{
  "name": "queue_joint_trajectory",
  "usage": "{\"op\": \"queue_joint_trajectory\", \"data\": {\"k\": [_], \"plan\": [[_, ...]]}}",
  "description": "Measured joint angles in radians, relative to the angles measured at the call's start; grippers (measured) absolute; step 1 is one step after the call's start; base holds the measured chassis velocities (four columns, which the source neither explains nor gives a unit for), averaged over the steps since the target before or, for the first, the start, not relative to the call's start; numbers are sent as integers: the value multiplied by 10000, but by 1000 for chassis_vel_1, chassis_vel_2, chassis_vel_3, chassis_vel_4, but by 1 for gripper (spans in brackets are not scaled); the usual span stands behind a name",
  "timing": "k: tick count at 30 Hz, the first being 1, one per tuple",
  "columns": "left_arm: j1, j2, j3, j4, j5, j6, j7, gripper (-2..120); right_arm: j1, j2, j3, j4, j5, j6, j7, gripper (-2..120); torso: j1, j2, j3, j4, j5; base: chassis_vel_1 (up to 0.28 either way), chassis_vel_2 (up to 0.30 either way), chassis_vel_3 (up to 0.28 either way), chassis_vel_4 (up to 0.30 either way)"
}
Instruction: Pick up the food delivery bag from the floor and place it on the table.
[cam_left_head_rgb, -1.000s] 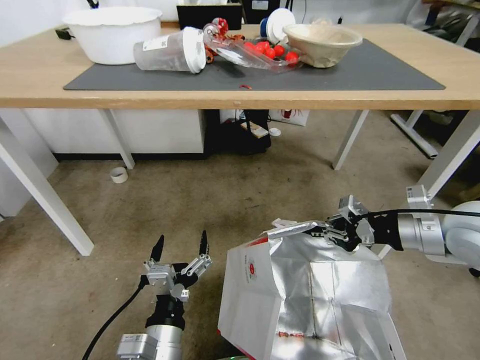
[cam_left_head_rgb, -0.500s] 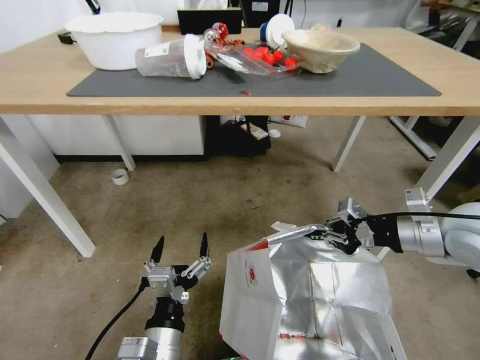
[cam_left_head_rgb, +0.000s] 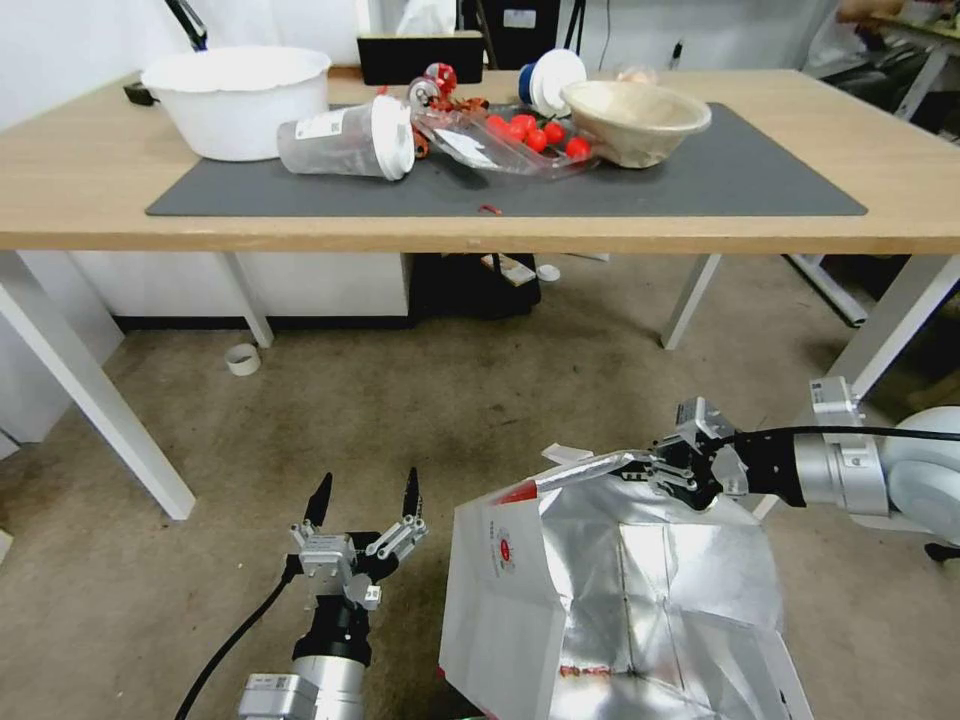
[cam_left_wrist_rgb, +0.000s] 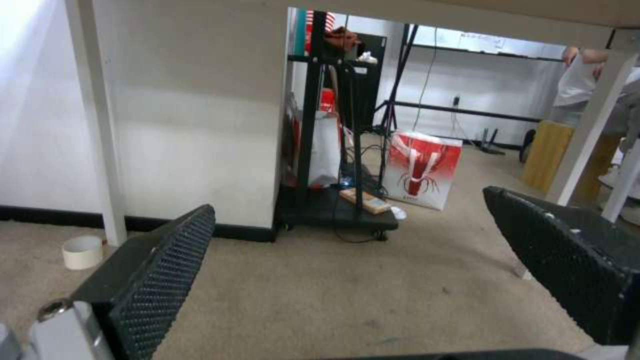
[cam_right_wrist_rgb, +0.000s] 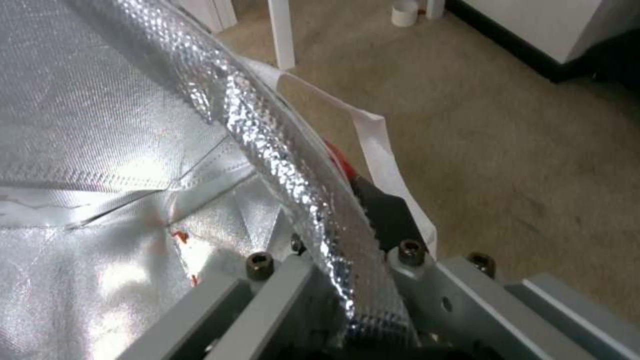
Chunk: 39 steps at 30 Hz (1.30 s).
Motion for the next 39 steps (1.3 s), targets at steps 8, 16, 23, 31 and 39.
{"op": "queue_joint_trajectory", "data": {"k": [8, 16, 23, 31, 39], "plan": [[-1, 67, -10, -7, 7, 2, 6, 100, 2, -8, 2, -23, -21, 6, -51, 0, 61, 310, 248, -1, 0, 0, 0, 0, 0], [19, 91, -18, -89, 3, 18, 49, 100, -3, -87, 95, 18, 33, 7, -66, 0, 128, 636, 508, 0, -1, 0, 0, 0, 0], [40, 115, -21, -162, 3, 18, 58, 100, -35, -68, 109, 82, 20, 6, -69, 0, 200, 909, 711, -1, 0, 0, 0, 0, 0], [75, 116, -20, -198, 27, 17, 99, 100, -86, -91, 209, 160, 16, 7, -91, 0, 285, 1226, 941, 0, -1, 0, 0, 0, 0], [95, 111, -9, -199, 58, 15, 104, 100, -109, -81, 210, 159, -55, 7, -143, 0, 395, 1577, 1183, 0, 0, 0, 0, 0, 0]]}}
